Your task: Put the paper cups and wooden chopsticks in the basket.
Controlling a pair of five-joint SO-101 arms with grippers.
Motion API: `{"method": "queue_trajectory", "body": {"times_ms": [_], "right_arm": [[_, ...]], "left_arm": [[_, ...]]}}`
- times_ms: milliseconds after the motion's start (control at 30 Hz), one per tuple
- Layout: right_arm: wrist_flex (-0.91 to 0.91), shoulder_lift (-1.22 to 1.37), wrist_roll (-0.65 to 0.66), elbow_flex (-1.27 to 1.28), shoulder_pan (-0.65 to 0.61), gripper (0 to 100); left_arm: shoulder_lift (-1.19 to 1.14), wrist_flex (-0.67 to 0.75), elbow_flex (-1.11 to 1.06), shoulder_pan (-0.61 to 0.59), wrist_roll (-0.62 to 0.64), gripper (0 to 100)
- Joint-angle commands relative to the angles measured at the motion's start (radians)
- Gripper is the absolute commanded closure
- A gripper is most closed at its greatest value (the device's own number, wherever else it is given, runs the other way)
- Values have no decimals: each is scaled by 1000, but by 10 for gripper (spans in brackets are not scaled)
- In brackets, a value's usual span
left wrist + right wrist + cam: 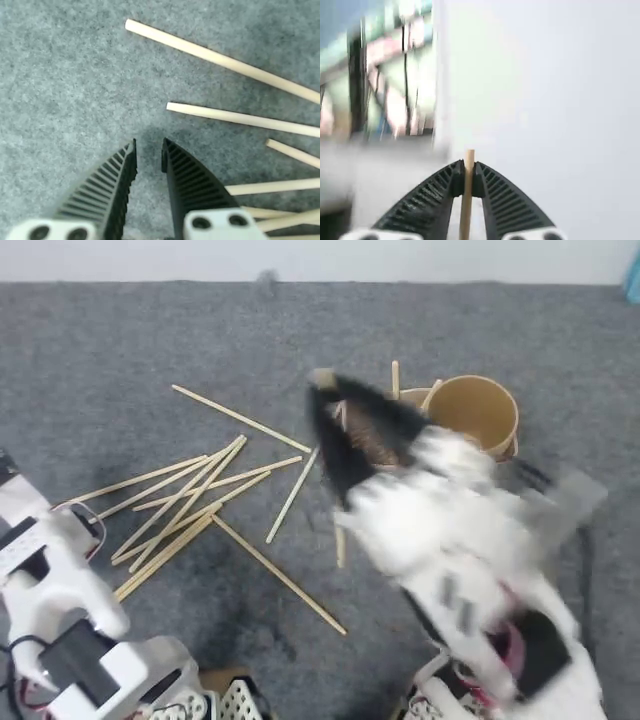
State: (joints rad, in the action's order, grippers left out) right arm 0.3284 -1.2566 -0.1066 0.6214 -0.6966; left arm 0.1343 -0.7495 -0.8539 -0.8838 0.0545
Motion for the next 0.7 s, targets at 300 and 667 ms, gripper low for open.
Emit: {"method": "queue_trajectory", "body": {"times_ms": [300, 667], "right_arm": [[-499, 160, 14, -12, 306, 991], [-648, 424, 8, 92, 384, 991]], "left_arm": [[15, 11, 24, 9, -8, 920], [15, 11, 22, 9, -8, 920]]}}
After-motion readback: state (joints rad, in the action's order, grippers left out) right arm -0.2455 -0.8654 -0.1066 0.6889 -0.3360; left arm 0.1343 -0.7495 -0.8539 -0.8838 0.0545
